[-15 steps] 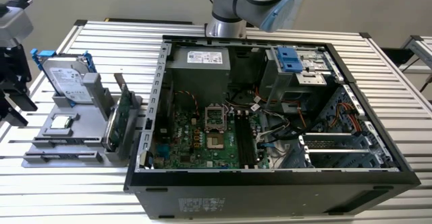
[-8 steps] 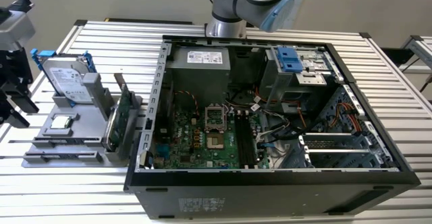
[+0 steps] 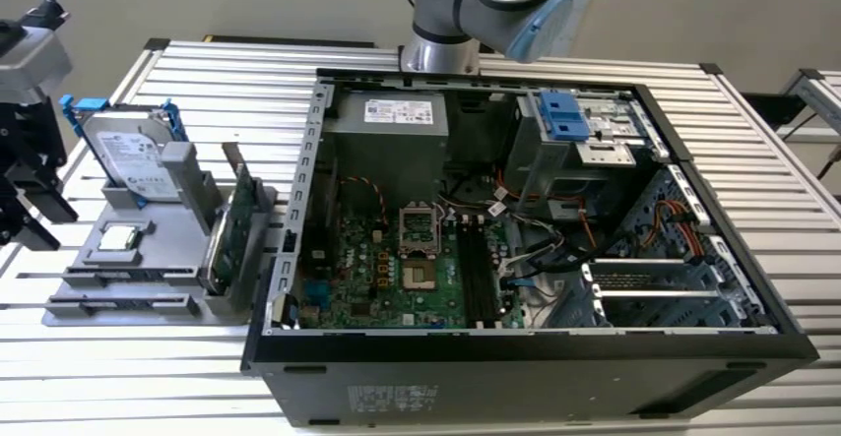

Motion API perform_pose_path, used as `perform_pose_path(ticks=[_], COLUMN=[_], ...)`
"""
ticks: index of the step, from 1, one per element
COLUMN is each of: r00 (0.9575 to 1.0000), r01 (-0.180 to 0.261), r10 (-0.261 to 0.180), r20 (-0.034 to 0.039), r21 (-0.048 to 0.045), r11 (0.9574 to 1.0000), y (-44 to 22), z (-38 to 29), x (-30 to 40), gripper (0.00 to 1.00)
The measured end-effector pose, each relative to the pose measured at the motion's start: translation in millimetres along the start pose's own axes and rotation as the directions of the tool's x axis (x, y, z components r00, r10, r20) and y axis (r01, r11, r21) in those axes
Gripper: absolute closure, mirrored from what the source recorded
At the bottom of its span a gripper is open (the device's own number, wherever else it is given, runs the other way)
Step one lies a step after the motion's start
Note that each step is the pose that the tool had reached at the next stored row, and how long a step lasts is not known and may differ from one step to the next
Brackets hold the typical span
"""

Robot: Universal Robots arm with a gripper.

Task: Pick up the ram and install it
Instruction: 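Pick up the ram and move it above insertion slot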

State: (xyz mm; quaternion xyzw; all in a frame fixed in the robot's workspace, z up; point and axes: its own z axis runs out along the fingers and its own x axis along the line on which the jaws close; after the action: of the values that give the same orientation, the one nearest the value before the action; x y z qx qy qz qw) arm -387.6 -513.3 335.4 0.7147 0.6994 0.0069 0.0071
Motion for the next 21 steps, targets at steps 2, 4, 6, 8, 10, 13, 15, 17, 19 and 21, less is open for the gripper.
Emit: perform_pose_path(ticks=[2,4,6,8,10,13,15,17,19,21], r00=[1.0000,1.0000,1.0000,1.0000,1.0000,1.0000,1.0000,1.0000,1.0000,1.0000], r01=[0.000,0.000,0.000,0.000,0.000,0.000,0.000,0.000,0.000,0.000], r10=[0.000,0.000,0.000,0.000,0.000,0.000,0.000,0.000,0.000,0.000], r20=[0.0000,0.0001,0.0001,0.0000,0.0001,0.0001,0.0001,0.0001,0.0001,0.0004], r21=[0.0001,0.0001,0.0001,0.0000,0.0001,0.0001,0.0000,0.0001,0.0000,0.0001], r11=[1.0000,1.0000,1.0000,1.0000,1.0000,1.0000,1.0000,1.0000,1.0000,1.0000], y=[0.0,0.0,-0.1,-0.2,-0.2,-0.2,-0.2,-0.2,-0.2,-0.2], z=[0.9,1.6,2.3,3.0,3.6,4.6,5.3,5.9,6.6,7.2], x=[0.0,0.0,0.0,0.0,0.0,0.0,0.0,0.0,0.0,0.0], gripper=[0.00,0.00,0.00,0.00,0.00,0.00,0.00,0.00,0.00,0.00])
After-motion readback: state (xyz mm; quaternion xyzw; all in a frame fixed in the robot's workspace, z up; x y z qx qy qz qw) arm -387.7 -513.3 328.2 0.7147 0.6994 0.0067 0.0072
